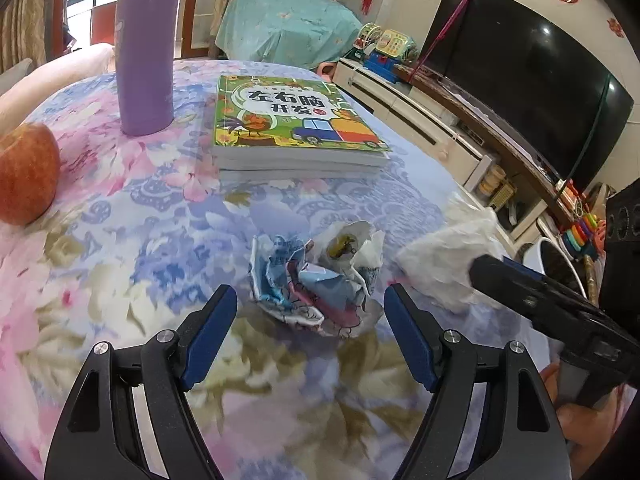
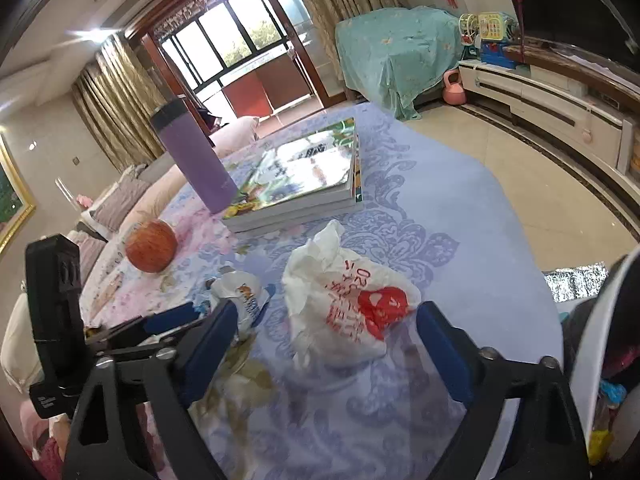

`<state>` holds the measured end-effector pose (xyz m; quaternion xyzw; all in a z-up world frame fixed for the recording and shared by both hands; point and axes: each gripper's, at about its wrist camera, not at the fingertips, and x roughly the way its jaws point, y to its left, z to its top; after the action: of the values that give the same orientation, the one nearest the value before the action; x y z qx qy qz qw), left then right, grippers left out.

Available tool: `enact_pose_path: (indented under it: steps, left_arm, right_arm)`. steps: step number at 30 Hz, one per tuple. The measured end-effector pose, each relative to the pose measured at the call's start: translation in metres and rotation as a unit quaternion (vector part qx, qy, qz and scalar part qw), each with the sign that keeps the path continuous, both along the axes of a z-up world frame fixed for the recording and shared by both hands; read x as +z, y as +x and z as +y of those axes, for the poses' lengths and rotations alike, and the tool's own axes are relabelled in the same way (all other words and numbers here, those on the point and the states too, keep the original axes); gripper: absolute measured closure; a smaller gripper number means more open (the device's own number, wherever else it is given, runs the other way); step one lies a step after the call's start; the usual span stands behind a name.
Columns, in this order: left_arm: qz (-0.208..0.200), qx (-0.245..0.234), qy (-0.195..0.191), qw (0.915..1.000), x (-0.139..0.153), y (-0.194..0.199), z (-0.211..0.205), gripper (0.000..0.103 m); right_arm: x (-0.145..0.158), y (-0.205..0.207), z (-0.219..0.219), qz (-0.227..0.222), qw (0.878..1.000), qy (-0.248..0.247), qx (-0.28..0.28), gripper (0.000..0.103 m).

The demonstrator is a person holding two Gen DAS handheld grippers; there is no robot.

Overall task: Collect trash
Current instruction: 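Move both open tools back over the table toward the remaining trash, then grasp the crumpled blue wrapper with the left tool while the right tool grasps the white plastic bag, then carry the blue wrapper and white plastic bag over the trash bin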

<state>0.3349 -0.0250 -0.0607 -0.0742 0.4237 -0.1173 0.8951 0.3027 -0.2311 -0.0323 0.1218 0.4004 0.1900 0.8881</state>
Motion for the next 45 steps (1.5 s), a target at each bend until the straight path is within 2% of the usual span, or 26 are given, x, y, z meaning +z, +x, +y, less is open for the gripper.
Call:
enact_pose_path:
  steps: [2, 5, 6, 7, 15, 25, 35, 37, 45]
  left_arm:
    - [0.003, -0.01, -0.011, 0.9999, -0.004, 0.004, 0.0, 0.043]
    - [-0.003, -0.019, -0.027, 0.9995, -0.007, 0.006, 0.003, 0.057]
    - [-0.004, -0.019, -0.032, 0.9993, -0.007, 0.006, 0.003, 0.064]
    - [-0.004, -0.02, -0.037, 0.9991, -0.008, 0.007, 0.004, 0.067]
    - [-0.013, -0.028, -0.032, 0.999, 0.002, -0.011, 0.001, 0.07]
    - [-0.015, -0.026, -0.048, 0.9984, 0.014, -0.076, -0.009, 0.071]
    - [-0.014, -0.051, -0.041, 0.9978, 0.023, -0.125, -0.045, 0.071]
    - [-0.017, -0.059, -0.036, 0.9975, 0.026, -0.131, -0.052, 0.083]
    - [-0.024, -0.088, -0.016, 0.9957, 0.032, -0.148, -0.081, 0.084]
  right_arm:
    - [-0.007, 0.005, 0.001, 0.009, 1.0, -0.008, -0.002, 0.057]
    - [-0.014, 0.006, -0.001, 0.016, 1.0, -0.003, -0.006, 0.064]
    - [-0.012, 0.004, 0.0, 0.011, 1.0, -0.004, -0.008, 0.065]
    - [-0.011, 0.001, 0.0, 0.008, 1.0, -0.005, -0.009, 0.066]
    - [0.006, -0.032, -0.011, -0.008, 0.999, 0.022, -0.029, 0.068]
    - [0.018, -0.084, -0.035, -0.01, 0.999, 0.035, -0.036, 0.068]
    - [0.023, -0.125, -0.066, -0.018, 0.997, 0.046, -0.055, 0.068]
    - [0.024, -0.131, -0.071, -0.02, 0.997, 0.049, -0.06, 0.068]
    - [0.023, -0.155, -0.091, -0.026, 0.995, 0.06, -0.078, 0.068]
